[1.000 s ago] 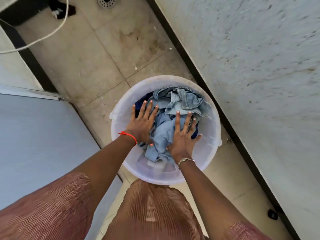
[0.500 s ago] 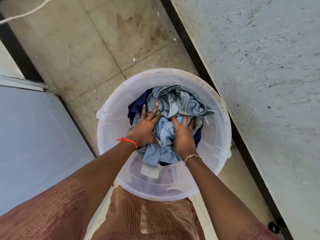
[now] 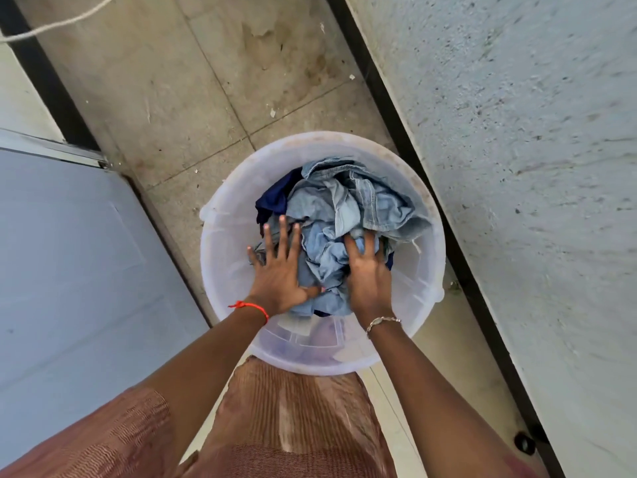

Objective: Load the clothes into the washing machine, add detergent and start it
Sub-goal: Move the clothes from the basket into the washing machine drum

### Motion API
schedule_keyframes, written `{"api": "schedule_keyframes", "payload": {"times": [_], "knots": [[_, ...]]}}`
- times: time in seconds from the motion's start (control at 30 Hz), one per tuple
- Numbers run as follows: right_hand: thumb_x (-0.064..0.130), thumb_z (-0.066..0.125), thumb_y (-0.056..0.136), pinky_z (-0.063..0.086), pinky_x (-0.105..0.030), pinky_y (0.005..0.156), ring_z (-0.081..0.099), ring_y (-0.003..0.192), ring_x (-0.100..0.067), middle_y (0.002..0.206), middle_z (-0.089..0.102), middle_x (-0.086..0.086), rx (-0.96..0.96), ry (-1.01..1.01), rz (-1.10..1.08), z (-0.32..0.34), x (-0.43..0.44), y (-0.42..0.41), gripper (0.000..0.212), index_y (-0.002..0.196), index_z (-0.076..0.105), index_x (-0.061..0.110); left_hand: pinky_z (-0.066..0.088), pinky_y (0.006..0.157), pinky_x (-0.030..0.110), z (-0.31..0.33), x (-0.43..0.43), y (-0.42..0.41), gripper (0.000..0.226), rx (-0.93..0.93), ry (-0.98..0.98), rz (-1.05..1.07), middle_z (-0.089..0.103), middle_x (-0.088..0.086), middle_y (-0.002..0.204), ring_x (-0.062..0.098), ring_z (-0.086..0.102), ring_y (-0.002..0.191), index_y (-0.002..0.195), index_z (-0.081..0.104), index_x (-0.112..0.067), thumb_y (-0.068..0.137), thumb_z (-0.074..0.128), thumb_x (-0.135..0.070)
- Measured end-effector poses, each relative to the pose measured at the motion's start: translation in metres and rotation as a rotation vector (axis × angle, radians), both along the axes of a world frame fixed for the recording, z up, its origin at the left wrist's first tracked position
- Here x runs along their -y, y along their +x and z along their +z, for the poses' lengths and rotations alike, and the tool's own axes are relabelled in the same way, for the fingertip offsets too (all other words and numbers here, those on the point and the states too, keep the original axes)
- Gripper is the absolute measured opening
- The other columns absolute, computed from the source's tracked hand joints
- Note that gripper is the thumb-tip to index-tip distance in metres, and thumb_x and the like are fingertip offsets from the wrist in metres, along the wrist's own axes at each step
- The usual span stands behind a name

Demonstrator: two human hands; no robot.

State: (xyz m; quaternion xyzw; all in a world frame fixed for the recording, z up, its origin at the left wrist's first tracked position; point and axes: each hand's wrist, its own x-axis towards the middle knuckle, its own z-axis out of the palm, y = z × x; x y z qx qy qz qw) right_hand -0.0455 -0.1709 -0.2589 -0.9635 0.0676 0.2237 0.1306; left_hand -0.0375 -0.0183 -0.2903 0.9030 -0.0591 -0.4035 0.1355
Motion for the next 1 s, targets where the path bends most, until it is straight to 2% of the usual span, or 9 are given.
{"api": "schedule_keyframes", "payload": {"times": [0.2, 0.27, 0.37, 0.43, 0.5, 0.6, 0.73, 0.83, 1.0], "knots": [[0.014, 0.049, 0.072, 0.036, -0.058, 0.097, 0.029, 0.125, -0.036, 0.149, 0.013, -0.008, 0.169, -0.214, 0.278, 0.013, -0.001, 0.010, 0.086, 0.143, 0.008, 0.037, 0.004, 0.107, 0.068, -0.017, 0.006, -0.014, 0.143, -0.111, -0.003, 0.270, -0.035, 0.012, 0.149, 0.044, -0.024, 0.138, 0.143, -0.025, -0.027, 0.050, 0.077, -0.065], [0.009, 0.056, 0.075, 0.028, -0.062, 0.103, 0.034, 0.127, -0.036, 0.157, -0.005, -0.006, 0.108, -0.183, 0.327, 0.003, 0.007, 0.026, 0.097, 0.144, -0.005, 0.041, 0.004, 0.107, 0.069, -0.030, 0.010, -0.011, 0.145, -0.128, -0.034, 0.289, -0.031, 0.013, 0.151, 0.046, -0.024, 0.137, 0.143, -0.024, -0.024, 0.050, 0.081, -0.059], [-0.005, 0.056, 0.078, 0.034, -0.060, 0.100, 0.041, 0.123, -0.039, 0.155, -0.021, -0.007, -0.079, -0.106, 0.374, -0.017, 0.019, 0.048, 0.105, 0.143, -0.009, 0.045, -0.004, 0.111, 0.063, -0.037, 0.016, -0.010, 0.129, -0.103, -0.076, 0.151, -0.027, 0.014, 0.151, 0.046, -0.025, 0.136, 0.143, -0.021, -0.007, 0.068, 0.076, -0.046], [-0.004, 0.051, 0.084, 0.035, -0.062, 0.100, 0.040, 0.124, -0.040, 0.155, -0.021, -0.009, -0.204, -0.092, 0.430, -0.026, 0.020, 0.055, 0.096, 0.144, -0.006, 0.044, 0.000, 0.115, 0.055, -0.033, 0.021, -0.012, 0.105, -0.100, -0.143, 0.201, -0.018, 0.014, 0.154, 0.043, -0.015, 0.141, 0.145, -0.016, -0.005, 0.082, 0.068, -0.017], [-0.007, 0.040, 0.088, 0.038, -0.061, 0.098, 0.044, 0.122, -0.043, 0.156, -0.013, -0.013, -0.282, -0.079, 0.466, -0.029, 0.017, 0.059, 0.084, 0.146, 0.000, 0.038, 0.026, 0.112, 0.049, -0.031, 0.021, -0.013, 0.090, -0.041, -0.197, 0.319, 0.016, 0.024, 0.153, 0.042, 0.021, 0.139, 0.149, -0.002, -0.007, 0.082, 0.056, 0.004], [-0.010, 0.033, 0.090, 0.047, -0.048, 0.091, 0.055, 0.112, -0.039, 0.153, 0.019, -0.019, -0.283, -0.055, 0.491, -0.017, 0.017, 0.057, 0.064, 0.145, 0.025, 0.021, 0.045, 0.093, 0.047, -0.025, 0.020, -0.011, 0.073, 0.057, -0.170, 0.301, 0.055, 0.029, 0.122, 0.044, 0.054, 0.109, 0.148, 0.018, -0.006, 0.081, 0.042, 0.011], [-0.010, 0.036, 0.089, 0.043, -0.045, 0.098, 0.048, 0.121, -0.039, 0.145, 0.035, -0.016, -0.300, -0.007, 0.445, 0.015, 0.018, 0.047, 0.048, 0.132, 0.045, 0.009, 0.046, 0.088, 0.050, 0.007, 0.021, -0.006, 0.074, 0.113, -0.113, 0.192, 0.060, 0.028, 0.112, 0.045, 0.057, 0.101, 0.147, 0.019, -0.006, 0.078, 0.037, 0.013], [-0.013, 0.036, 0.086, 0.033, -0.051, 0.108, 0.023, 0.135, -0.044, 0.153, 0.022, -0.013, -0.292, 0.029, 0.388, 0.044, 0.017, 0.034, 0.063, 0.142, 0.033, 0.016, 0.045, 0.083, 0.049, 0.049, 0.019, -0.012, 0.073, 0.123, -0.091, 0.140, 0.058, 0.028, 0.116, 0.045, 0.056, 0.101, 0.147, 0.021, -0.005, 0.078, 0.037, 0.012], [-0.007, 0.032, 0.091, 0.033, -0.051, 0.106, 0.014, 0.139, -0.043, 0.157, 0.009, -0.012, -0.323, 0.027, 0.328, 0.116, 0.011, 0.006, 0.061, 0.146, 0.019, 0.015, 0.045, 0.085, 0.047, 0.126, 0.010, -0.021, 0.065, 0.099, -0.107, 0.083, 0.051, 0.024, 0.130, 0.043, 0.053, 0.109, 0.144, 0.026, -0.005, 0.081, 0.039, 0.006]]}}
